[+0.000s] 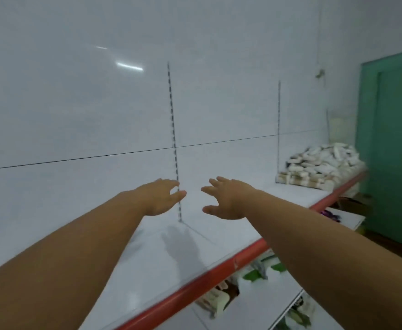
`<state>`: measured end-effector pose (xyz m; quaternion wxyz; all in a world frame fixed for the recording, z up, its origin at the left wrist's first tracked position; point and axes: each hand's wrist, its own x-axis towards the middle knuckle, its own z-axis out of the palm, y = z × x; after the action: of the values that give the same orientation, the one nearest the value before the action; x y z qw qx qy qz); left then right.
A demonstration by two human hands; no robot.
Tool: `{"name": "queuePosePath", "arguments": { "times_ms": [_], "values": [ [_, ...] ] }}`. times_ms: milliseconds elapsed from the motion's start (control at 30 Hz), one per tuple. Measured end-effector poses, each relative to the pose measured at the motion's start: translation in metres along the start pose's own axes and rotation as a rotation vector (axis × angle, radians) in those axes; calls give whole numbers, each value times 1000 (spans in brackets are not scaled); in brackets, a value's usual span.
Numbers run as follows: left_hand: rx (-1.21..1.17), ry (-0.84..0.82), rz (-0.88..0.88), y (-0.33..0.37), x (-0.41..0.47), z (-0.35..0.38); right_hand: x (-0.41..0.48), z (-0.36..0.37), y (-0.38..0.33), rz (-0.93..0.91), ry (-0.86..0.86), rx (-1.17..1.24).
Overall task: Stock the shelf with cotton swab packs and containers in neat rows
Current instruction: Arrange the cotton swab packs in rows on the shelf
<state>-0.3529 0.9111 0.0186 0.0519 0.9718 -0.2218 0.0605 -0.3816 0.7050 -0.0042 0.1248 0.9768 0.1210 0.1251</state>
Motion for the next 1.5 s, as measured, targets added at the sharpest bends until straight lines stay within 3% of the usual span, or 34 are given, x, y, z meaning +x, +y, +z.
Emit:
{"name": "queuePosePath", "arguments": {
  "times_ms": [400,700,1000,1133,1333,1500],
  "values": [
    [58,-176,331,280,205,86,-119,90,298,324,-172,-6],
    [-67,-129,526,391,399,139,-67,169,462,372,-225,-19],
    [-119,-177,562,475,584,155,-12,198,632,484,-184,21],
    [-126,-167,525,493,640,170,15,230,706,471,-131,24],
    [-107,-164,330,489,708,175,76,279,805,375,-45,105],
    [-270,2,148,490,726,181,147,308,849,316,42,213]
  ]
}}
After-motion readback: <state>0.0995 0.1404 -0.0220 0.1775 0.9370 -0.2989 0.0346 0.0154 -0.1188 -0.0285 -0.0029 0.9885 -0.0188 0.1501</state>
